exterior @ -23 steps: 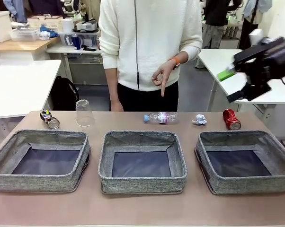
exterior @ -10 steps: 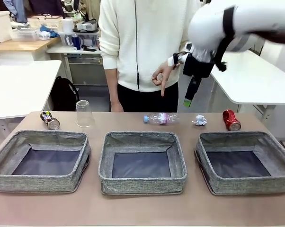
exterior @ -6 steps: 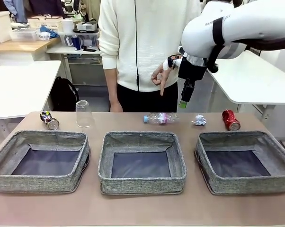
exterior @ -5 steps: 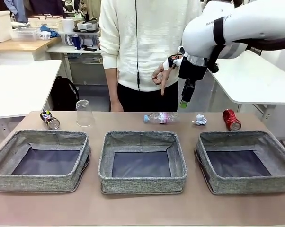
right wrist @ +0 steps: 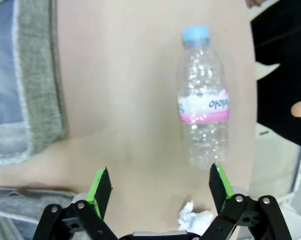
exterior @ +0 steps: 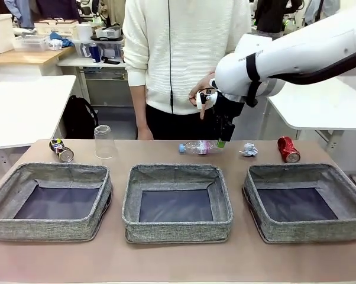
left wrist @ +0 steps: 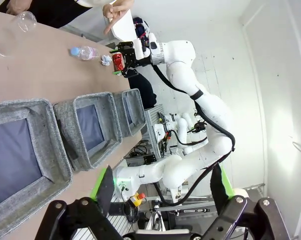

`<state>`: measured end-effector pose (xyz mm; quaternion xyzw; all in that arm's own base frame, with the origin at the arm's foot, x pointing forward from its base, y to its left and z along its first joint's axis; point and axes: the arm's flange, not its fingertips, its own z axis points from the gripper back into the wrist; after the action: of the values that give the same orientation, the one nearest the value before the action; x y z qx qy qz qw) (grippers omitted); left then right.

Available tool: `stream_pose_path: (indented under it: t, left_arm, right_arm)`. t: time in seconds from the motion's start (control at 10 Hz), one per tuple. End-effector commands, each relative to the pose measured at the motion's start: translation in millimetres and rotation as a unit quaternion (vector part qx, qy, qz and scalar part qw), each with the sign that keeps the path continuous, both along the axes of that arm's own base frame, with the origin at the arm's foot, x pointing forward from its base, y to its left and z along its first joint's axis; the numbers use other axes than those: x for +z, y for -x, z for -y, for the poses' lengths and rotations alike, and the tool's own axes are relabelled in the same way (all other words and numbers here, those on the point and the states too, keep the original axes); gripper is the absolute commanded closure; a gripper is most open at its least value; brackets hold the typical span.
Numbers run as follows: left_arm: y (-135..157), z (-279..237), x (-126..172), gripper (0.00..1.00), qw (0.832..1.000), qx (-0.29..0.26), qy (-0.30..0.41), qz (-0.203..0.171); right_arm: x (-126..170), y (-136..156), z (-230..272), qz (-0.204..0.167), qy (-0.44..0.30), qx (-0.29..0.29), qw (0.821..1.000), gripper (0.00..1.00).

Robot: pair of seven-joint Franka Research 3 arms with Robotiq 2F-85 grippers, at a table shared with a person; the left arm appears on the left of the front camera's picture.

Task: Sort the waste into the appropriate baskets.
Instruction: Pick up the waste item pointed out by the person.

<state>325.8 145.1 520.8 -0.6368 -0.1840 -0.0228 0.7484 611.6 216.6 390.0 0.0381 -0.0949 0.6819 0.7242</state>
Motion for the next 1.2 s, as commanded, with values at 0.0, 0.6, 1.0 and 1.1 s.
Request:
stream_pose_path:
  t: [0.0,0.6,1.0,1.1]
  left_arm:
    - [-0.6,0.1,2.3,0.00,1.000,-0.002,0.008,0.013]
    - [-0.6,0.1,2.3,0.00,1.000,-0.002,0.008,0.013]
    - [-0.6,0.1,2.3,0.00,1.000,-0.002,0.008,0.013]
    - [-0.6,0.1,2.3,0.00,1.000,-0.002,0.008,0.013]
  right_arm:
    - [-12.6,-19.5,5.2,0.077,-0.007,0.061,0.995,0.00]
    - [-52.2,-65.1,0.3,0.038,-0.026,0.086,0.995,0.00]
    - [-67.2,-71.1,-15.6,0.007,-0.008,0.093,0.996,0.00]
    - [-69.5,-71.7,-16.6,-0.002,-0.007,0.091,0.996,0.00]
